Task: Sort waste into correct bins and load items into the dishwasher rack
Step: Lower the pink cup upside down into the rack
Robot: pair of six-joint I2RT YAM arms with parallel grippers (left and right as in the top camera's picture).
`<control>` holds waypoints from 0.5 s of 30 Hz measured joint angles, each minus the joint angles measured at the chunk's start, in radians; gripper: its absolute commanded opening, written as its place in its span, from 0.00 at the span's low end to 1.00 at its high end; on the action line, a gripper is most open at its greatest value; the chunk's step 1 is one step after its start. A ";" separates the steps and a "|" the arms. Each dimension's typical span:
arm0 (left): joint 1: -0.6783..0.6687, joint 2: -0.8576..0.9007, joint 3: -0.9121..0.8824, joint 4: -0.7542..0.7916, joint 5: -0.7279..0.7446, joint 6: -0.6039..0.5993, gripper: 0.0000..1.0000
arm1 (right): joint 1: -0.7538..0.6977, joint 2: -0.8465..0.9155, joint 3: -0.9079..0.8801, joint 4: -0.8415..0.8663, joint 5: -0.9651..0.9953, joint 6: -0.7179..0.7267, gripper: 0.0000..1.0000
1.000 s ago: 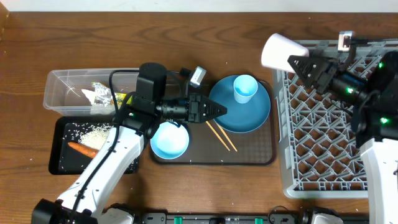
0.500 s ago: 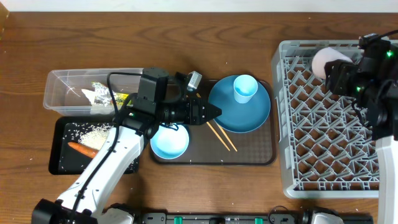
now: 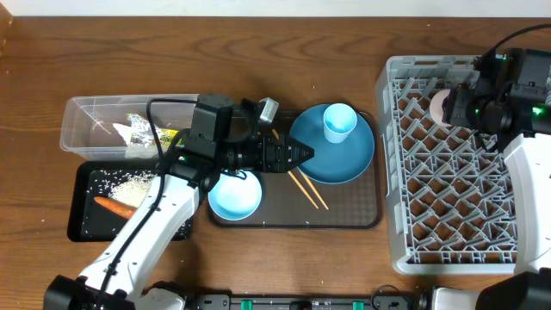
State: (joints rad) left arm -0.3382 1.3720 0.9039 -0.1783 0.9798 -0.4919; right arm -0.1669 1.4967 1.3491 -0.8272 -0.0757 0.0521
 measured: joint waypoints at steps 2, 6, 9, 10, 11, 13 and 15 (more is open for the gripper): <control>0.000 0.000 0.000 0.000 0.000 0.000 0.97 | 0.000 0.000 0.000 -0.007 0.003 -0.005 0.18; 0.000 0.000 0.000 0.000 0.000 0.000 0.99 | 0.000 0.000 0.000 -0.020 0.006 -0.008 0.17; 0.000 0.000 0.000 0.000 0.000 0.000 0.99 | 0.000 0.000 0.000 -0.020 0.007 -0.010 0.16; 0.000 0.000 0.000 0.000 0.000 0.000 0.99 | 0.000 0.001 0.000 -0.020 0.009 -0.010 0.16; 0.000 0.000 0.000 0.000 0.000 0.000 1.00 | 0.000 0.002 0.000 -0.019 0.010 -0.011 0.16; 0.000 0.000 0.000 0.000 0.000 0.000 1.00 | 0.000 0.010 0.000 -0.020 0.013 -0.011 0.15; 0.000 0.000 0.000 0.000 0.000 0.000 1.00 | 0.000 0.027 0.000 -0.019 0.015 -0.011 0.15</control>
State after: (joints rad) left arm -0.3382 1.3720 0.9039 -0.1783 0.9794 -0.4923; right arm -0.1669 1.5242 1.3487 -0.8467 -0.0608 0.0406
